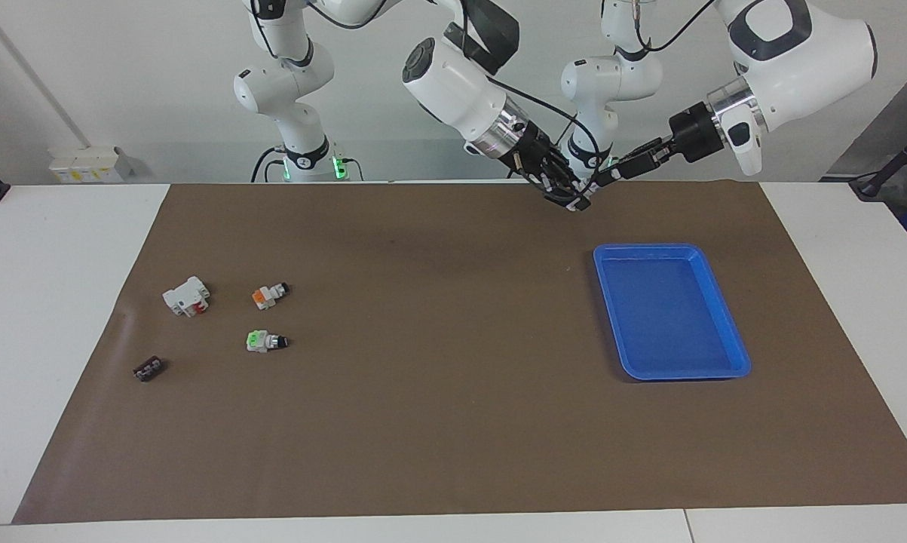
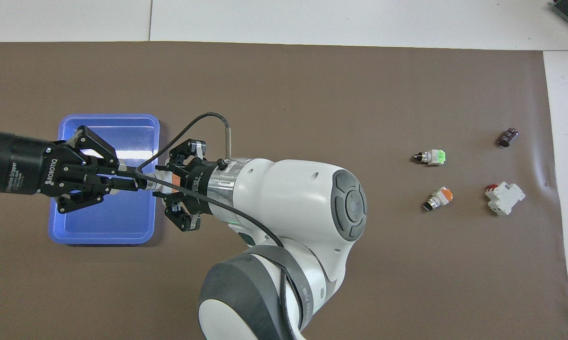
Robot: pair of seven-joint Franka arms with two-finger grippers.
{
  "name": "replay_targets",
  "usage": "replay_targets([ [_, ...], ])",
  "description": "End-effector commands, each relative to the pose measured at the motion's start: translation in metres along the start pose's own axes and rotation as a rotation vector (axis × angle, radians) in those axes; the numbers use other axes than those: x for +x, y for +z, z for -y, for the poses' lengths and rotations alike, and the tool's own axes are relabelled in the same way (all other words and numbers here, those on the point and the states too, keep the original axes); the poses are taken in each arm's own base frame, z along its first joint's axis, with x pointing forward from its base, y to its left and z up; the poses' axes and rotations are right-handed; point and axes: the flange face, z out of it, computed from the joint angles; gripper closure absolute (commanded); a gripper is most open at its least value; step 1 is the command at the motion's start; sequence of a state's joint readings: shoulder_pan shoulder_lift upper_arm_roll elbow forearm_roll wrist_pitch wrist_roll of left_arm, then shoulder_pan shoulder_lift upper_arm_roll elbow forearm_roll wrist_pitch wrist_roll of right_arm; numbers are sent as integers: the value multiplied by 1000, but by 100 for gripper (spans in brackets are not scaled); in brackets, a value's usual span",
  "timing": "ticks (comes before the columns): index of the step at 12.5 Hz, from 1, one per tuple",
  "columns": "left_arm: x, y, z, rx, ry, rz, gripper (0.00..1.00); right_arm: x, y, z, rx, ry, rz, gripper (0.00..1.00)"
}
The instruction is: Turn and place switch with both arms
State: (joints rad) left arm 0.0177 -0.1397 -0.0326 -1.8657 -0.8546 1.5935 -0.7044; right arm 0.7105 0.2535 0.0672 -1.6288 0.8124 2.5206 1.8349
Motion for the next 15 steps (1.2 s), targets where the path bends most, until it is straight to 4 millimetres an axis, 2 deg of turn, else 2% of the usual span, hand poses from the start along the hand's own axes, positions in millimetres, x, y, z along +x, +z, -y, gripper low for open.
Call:
replay_targets([
  [1,-2,-6,4,-32,-6,-16,80,-3,3,0,1,-2,3,100],
  [5,-5,0,-1,-30,11,-25,87,-3,3,0,1,-2,3,100],
  [8,-6,4,-2,-22,13,-26,79,-3,3,0,1,-3,2,100],
  [10,-9,9,-7,-25,36,-38,78,-3,3,0,1,-3,2,100],
  [14,-7,8,-7,-27,66,-43,89,-3,3,0,1,-3,2,100],
  [15,-8,8,-7,-26,79,-43,96,-3,3,0,1,-3,2,100],
])
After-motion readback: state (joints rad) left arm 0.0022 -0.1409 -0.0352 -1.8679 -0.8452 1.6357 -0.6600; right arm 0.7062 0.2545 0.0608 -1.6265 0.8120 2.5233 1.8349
